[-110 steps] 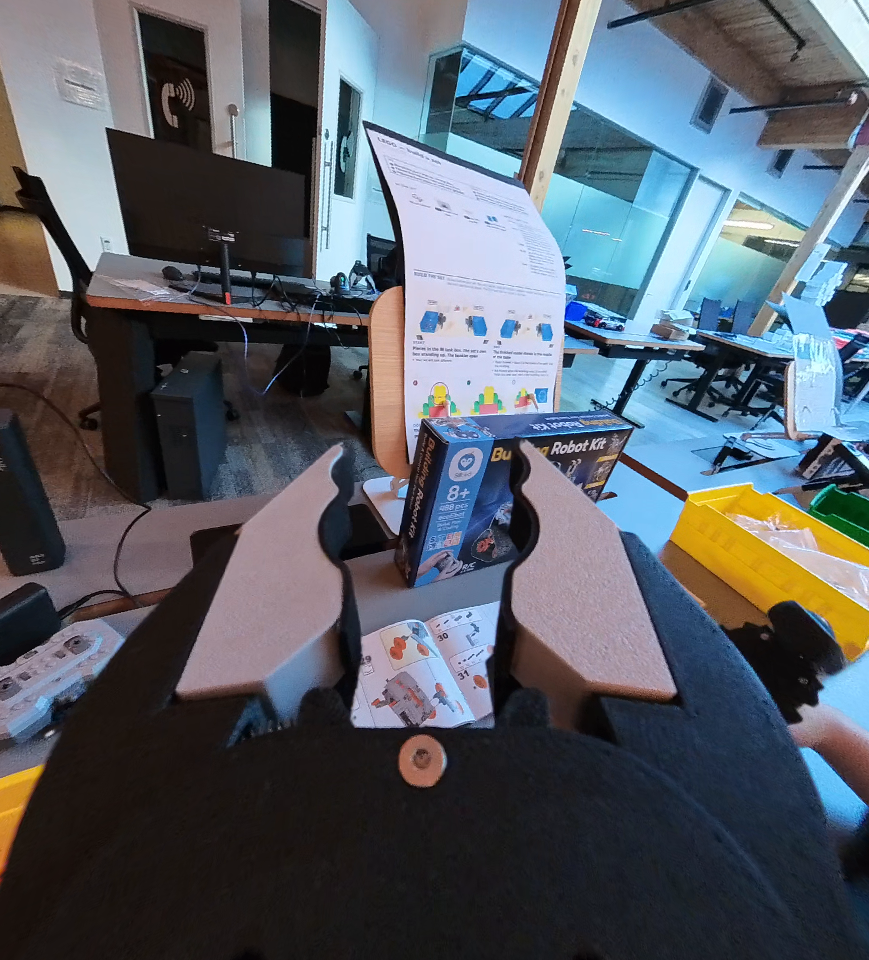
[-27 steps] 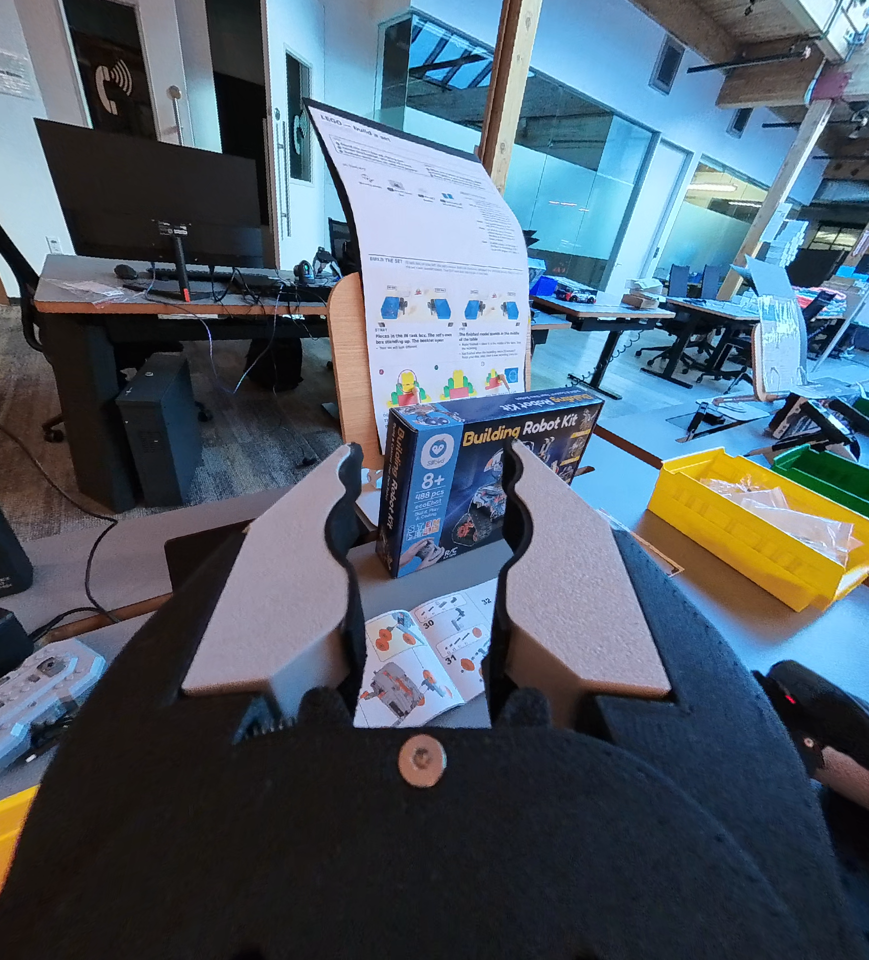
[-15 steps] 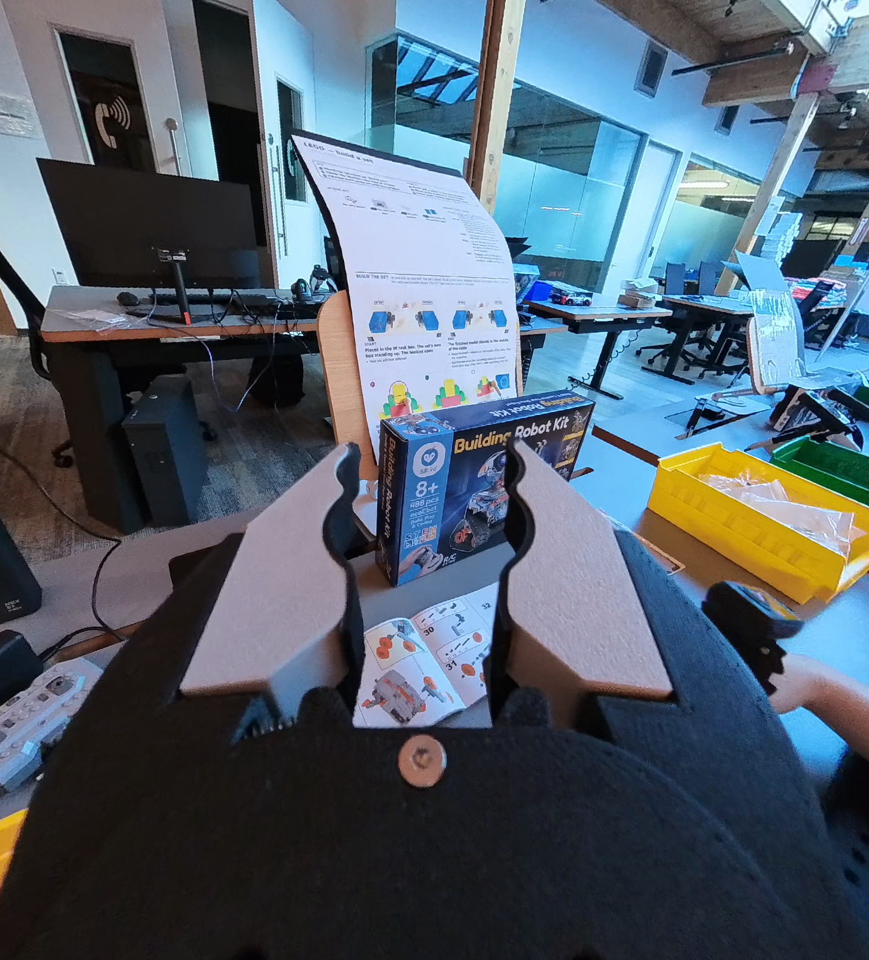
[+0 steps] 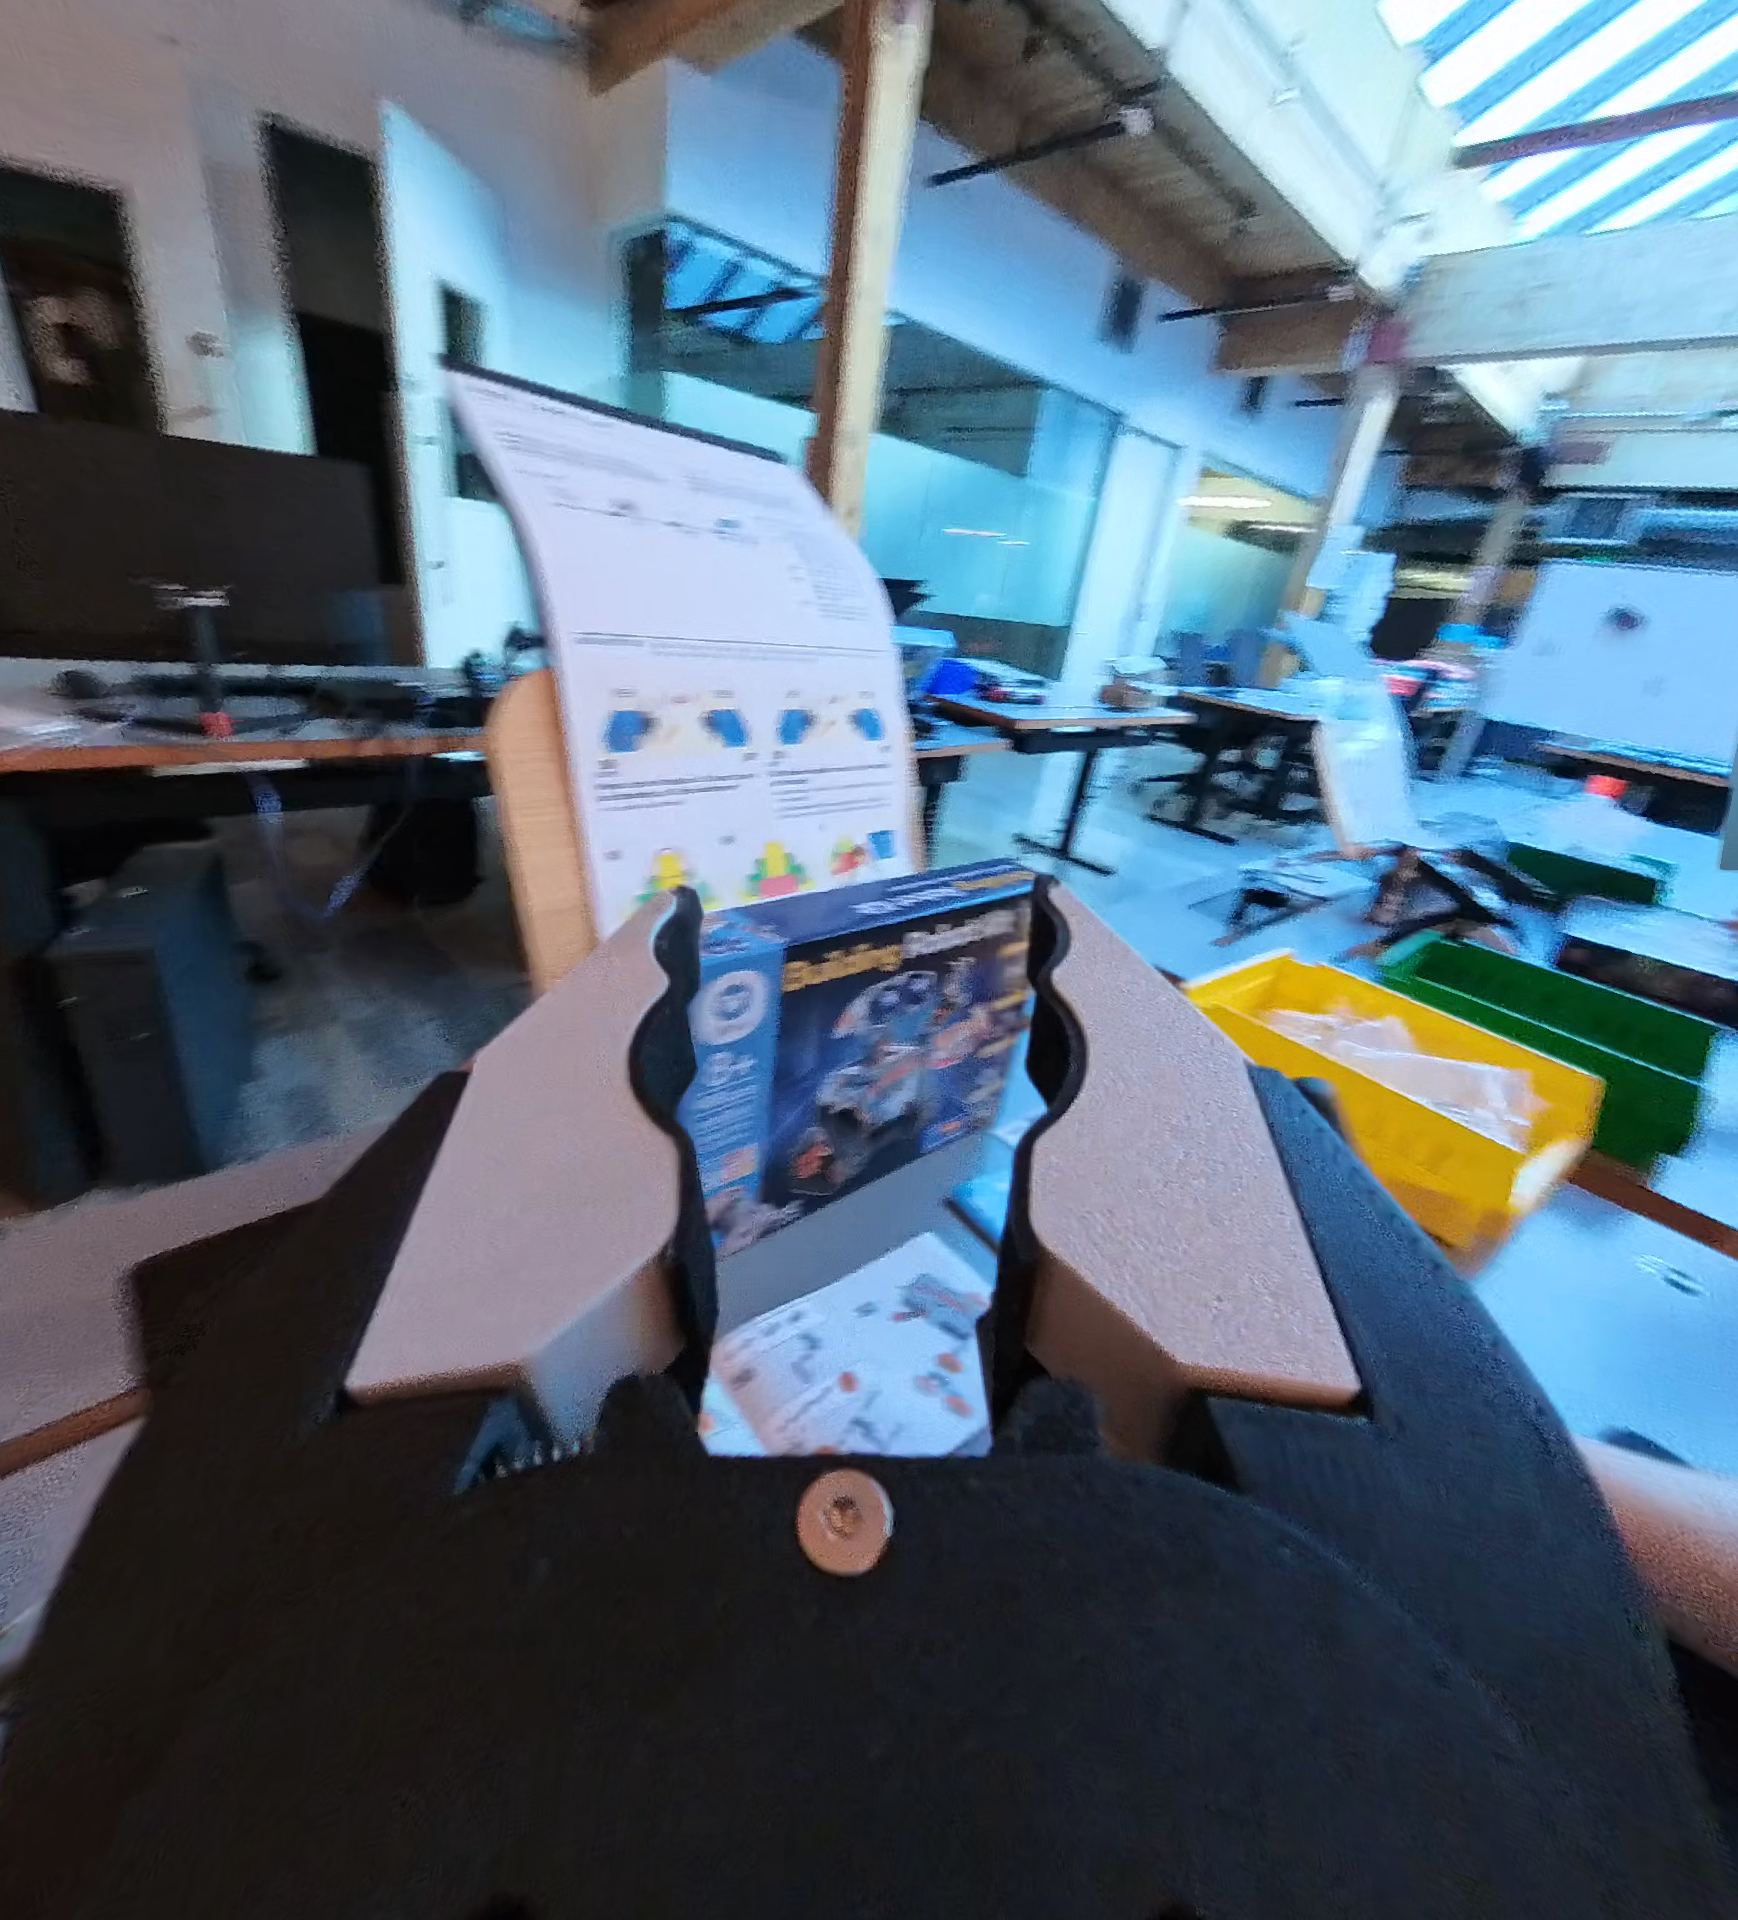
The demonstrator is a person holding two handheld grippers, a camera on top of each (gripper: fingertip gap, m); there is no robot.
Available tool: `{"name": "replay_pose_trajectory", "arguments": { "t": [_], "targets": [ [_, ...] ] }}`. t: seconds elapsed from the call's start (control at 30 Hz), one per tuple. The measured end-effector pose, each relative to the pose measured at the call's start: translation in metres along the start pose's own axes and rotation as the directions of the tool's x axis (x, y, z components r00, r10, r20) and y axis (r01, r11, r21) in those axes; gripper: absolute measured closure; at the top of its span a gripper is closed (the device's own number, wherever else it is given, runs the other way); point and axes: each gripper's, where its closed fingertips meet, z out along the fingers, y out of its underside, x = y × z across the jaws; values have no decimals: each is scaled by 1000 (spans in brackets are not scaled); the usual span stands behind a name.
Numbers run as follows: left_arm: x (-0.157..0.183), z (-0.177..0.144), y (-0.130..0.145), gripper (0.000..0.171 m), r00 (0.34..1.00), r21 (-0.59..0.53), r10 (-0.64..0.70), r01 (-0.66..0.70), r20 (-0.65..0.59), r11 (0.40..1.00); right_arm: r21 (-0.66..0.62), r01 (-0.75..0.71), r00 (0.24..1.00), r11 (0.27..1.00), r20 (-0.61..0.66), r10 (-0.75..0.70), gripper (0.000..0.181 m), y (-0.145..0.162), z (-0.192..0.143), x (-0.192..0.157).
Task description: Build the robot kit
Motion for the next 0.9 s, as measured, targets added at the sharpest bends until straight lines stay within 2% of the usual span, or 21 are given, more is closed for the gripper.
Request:
{"name": "replay_pose_trajectory", "arguments": {
  "t": [0.03, 0.07, 0.13, 0.17, 0.23, 0.33, 0.4, 0.47, 0.57, 0.63, 0.7, 0.73, 0.9],
  "targets": [
    [15, 6, 5, 110, 997, -13, -18, 17, -75, 1000, 157, -148, 985, 976, 110, 132, 175, -22, -8, -8],
    [34, 13, 14, 109, 985, -46, -50, 43, -165, 998, 236, -275, 955, 932, 175, 238, 175, -31, -16, -5],
    [77, 21, 39, 112, 930, -167, -140, 87, -341, 982, 254, -396, 916, 882, 168, 363, 175, -19, -24, 12],
    [94, 23, 54, 114, 905, -232, -175, 88, -388, 969, 255, -424, 905, 869, 158, 395, 175, -14, -25, 17],
    [108, 30, 89, 117, 910, -330, -185, 57, -371, 942, 257, -462, 885, 849, 201, 420, 174, -14, -23, 14],
    [105, 43, 152, 116, 967, -367, -137, 51, -214, 929, 214, -442, 889, 871, 239, 392, 175, -10, -14, -1],
    [120, 42, 195, 114, 963, -401, -185, 94, -195, 911, 194, -423, 895, 885, 242, 375, 175, -3, -9, -10],
    [129, 42, 222, 116, 953, -425, -245, 149, -178, 893, 189, -436, 887, 880, 254, 384, 175, 2, -8, -15],
    [139, 43, 229, 134, 914, -412, -345, 236, -214, 880, 188, -444, 883, 876, 259, 392, 175, 8, -7, -19],
    [138, 43, 230, 154, 893, -411, -392, 279, -221, 868, 182, -435, 886, 882, 264, 382, 174, 10, -5, -23],
    [139, 40, 229, 158, 867, -418, -437, 314, -240, 853, 167, -431, 886, 887, 266, 381, 174, 12, -4, -25],
    [142, 36, 229, 166, 845, -426, -465, 330, -265, 842, 152, -421, 890, 894, 261, 374, 174, 13, -3, -25],
    [139, 8, 240, 167, 792, -489, -543, 370, -278, 790, -84, -357, 897, 930, 247, 367, 172, 35, 6, -29]
  ]
}}
